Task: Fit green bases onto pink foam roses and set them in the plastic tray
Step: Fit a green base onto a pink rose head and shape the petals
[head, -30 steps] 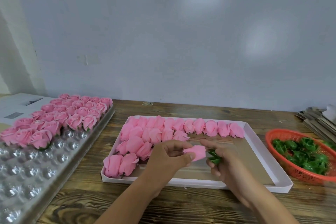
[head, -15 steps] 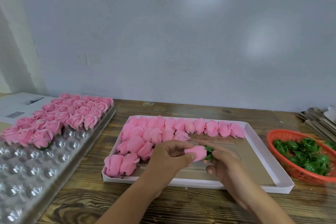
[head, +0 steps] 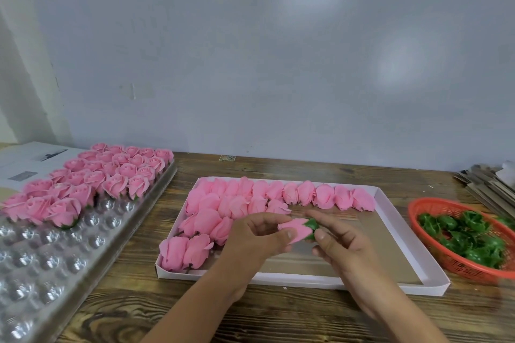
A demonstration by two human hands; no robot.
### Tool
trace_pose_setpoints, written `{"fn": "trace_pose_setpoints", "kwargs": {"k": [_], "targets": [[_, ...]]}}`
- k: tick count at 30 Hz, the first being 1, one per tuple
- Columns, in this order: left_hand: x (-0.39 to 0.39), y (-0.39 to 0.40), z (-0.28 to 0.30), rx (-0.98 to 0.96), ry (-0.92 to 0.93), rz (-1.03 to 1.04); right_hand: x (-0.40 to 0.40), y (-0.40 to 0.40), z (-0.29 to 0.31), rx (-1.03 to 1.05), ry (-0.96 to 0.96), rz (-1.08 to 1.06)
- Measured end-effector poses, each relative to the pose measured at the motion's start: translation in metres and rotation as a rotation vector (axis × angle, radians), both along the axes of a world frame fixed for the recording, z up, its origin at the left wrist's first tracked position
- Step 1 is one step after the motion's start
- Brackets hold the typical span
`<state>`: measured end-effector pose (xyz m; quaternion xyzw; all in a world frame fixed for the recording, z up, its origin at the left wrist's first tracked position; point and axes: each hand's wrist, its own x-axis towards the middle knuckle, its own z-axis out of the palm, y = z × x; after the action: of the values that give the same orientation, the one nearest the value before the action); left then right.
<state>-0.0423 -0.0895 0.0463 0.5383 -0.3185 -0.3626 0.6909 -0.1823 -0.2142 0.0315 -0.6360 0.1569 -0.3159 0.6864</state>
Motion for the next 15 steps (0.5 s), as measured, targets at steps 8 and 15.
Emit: {"fn": "trace_pose_setpoints", "kwargs": {"k": [8, 15], "targets": [[-0.0028, 0.0014, 0.0028, 0.004, 0.001, -0.006, 0.0007, -0.0005, 0.0017, -0.035, 0.020, 0.003], [0.0008, 0.0025, 0.0048, 0.011, 0.070, -0.060, -0.0032, -0.0048, 0.0032, -0.050, 0.018, 0.042]]}}
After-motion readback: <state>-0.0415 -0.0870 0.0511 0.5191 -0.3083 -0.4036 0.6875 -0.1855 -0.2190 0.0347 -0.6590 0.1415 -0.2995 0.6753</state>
